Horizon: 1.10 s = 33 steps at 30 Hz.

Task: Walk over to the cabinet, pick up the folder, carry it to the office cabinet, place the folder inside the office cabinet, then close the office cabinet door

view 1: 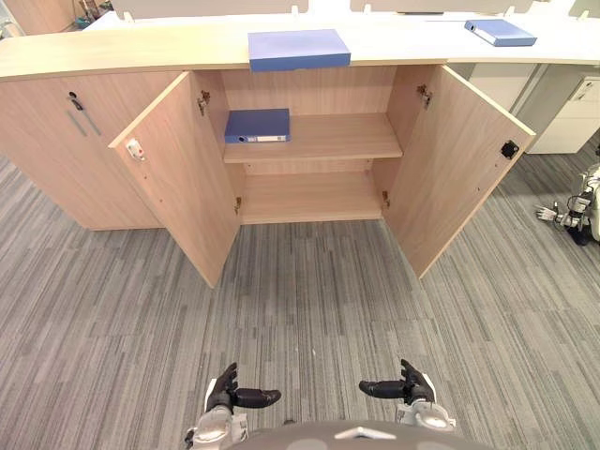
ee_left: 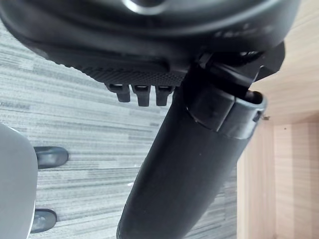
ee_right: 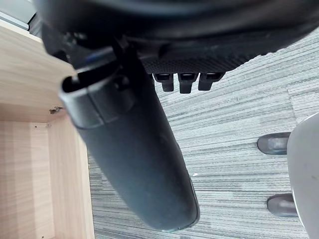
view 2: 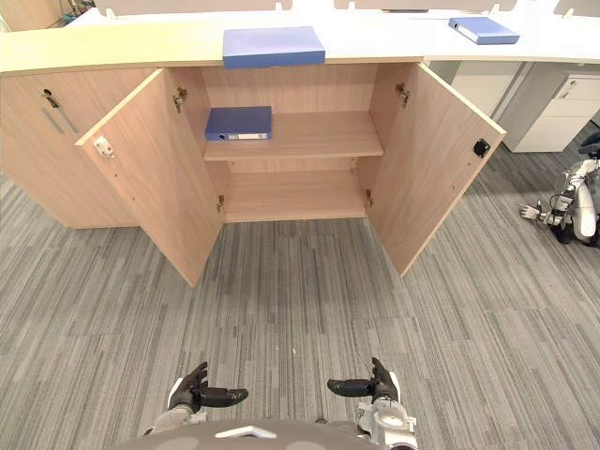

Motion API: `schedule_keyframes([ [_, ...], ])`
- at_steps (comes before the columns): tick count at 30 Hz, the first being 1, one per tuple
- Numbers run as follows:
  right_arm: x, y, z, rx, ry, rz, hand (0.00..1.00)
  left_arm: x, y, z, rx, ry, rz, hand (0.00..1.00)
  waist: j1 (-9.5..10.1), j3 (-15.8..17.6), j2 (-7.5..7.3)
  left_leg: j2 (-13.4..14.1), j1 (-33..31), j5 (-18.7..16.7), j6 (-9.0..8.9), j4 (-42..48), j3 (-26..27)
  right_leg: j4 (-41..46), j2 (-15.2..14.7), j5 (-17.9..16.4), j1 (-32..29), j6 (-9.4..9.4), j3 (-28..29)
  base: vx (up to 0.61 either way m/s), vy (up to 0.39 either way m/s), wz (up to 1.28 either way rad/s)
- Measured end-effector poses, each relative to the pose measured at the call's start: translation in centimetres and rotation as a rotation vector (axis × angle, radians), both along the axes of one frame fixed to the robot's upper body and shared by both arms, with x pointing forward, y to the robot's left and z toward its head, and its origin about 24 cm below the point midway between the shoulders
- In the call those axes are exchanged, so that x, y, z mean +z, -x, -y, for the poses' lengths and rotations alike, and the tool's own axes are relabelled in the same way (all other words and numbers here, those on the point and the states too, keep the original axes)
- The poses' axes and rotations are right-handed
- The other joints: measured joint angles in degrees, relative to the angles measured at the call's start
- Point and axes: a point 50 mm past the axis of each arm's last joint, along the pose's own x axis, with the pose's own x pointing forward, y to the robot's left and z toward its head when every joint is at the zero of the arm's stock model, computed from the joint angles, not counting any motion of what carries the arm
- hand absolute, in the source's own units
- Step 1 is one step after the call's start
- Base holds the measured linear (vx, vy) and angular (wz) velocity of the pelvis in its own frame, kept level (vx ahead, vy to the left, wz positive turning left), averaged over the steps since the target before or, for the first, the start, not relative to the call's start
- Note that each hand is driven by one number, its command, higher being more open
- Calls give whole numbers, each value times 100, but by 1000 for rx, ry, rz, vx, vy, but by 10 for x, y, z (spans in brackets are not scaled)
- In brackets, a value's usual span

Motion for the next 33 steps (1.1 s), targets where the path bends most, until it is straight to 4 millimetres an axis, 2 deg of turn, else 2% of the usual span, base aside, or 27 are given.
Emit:
schedule_keyframes([
  [19,-1,0,0,8,-10,-11,100,-1,0,1,-9,16,-4,100,0,1,-3,10,18,-32,-49,1,61,-20,9,3,8,-2,53,-2,-1,0],
  [24,-1,0,0,10,-19,-15,100,-1,0,1,-11,19,-8,100,7,27,-4,26,43,-53,-73,2,223,-15,27,27,-4,-5,203,-25,-4,-14],
  [27,-1,-2,1,9,-20,-13,100,-1,-1,0,-16,22,-5,100,11,45,-5,31,-14,-88,-22,4,271,-11,35,30,-56,-4,235,-56,-12,-10],
  [31,0,-3,2,-16,-32,-9,100,0,-3,0,-17,32,3,100,41,56,4,31,-155,-211,81,59,422,20,42,25,-248,3,371,-13,13,-18],
  [33,0,-3,3,-17,-30,-12,100,1,-8,-1,-19,31,12,100,116,82,4,48,-403,-538,129,525,568,235,22,-84,-442,64,515,42,33,-31],
])
